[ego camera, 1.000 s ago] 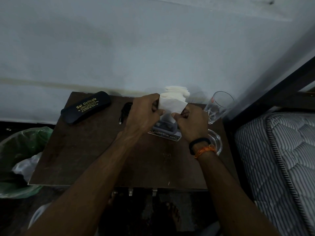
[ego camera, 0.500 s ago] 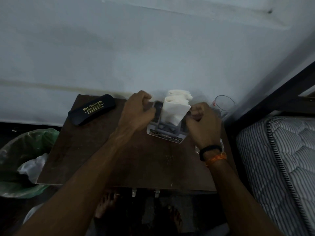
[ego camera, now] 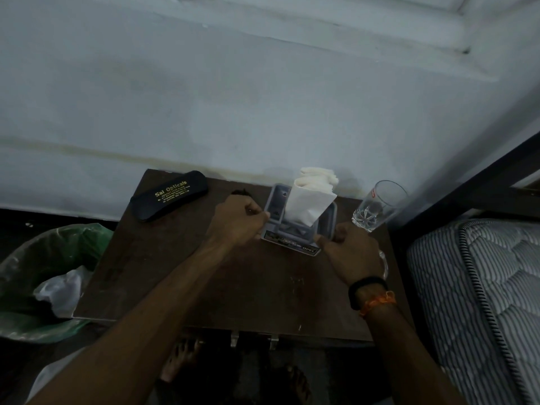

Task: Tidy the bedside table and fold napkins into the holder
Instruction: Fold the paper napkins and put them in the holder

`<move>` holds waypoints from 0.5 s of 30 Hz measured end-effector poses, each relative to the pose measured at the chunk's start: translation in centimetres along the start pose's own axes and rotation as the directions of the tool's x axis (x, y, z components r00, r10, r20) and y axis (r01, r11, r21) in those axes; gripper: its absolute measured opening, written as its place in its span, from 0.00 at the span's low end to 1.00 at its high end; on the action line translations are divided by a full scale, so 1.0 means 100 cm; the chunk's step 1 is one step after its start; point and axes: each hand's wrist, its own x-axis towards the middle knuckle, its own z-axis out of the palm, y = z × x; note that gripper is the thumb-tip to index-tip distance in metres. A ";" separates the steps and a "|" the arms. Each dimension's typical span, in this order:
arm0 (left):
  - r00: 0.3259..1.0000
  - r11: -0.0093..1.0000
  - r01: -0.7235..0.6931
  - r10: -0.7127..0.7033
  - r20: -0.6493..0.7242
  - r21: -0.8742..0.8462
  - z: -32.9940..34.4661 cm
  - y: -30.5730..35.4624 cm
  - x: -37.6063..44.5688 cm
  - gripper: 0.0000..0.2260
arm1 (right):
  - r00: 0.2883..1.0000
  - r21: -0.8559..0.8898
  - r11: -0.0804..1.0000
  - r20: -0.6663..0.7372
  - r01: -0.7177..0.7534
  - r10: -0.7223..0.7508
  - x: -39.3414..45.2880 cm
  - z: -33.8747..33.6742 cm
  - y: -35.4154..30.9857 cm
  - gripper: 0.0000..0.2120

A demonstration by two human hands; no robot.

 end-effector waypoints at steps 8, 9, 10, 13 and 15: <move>0.998 0.999 -0.041 0.041 -0.056 -0.012 0.000 -0.001 0.009 0.03 | 0.998 0.207 0.978 -0.059 0.038 -0.026 0.022 0.016 -0.005 0.08; 0.997 0.999 -0.042 0.041 -0.066 -0.016 -0.001 -0.002 0.010 0.03 | 0.997 0.216 0.975 -0.065 0.043 -0.030 0.024 0.018 -0.006 0.08; 0.996 0.999 -0.046 0.044 -0.079 -0.016 0.000 -0.003 0.012 0.03 | 0.997 0.224 0.973 -0.070 0.044 -0.029 0.026 0.020 -0.006 0.08; 0.993 0.998 -0.059 0.057 -0.099 -0.019 0.000 -0.005 0.015 0.04 | 0.997 0.269 0.963 -0.076 0.028 -0.008 0.032 0.023 -0.010 0.06; 0.992 0.997 -0.066 0.063 -0.105 -0.027 0.000 -0.006 0.017 0.04 | 0.997 0.285 0.958 -0.080 0.025 -0.002 0.034 0.025 -0.011 0.06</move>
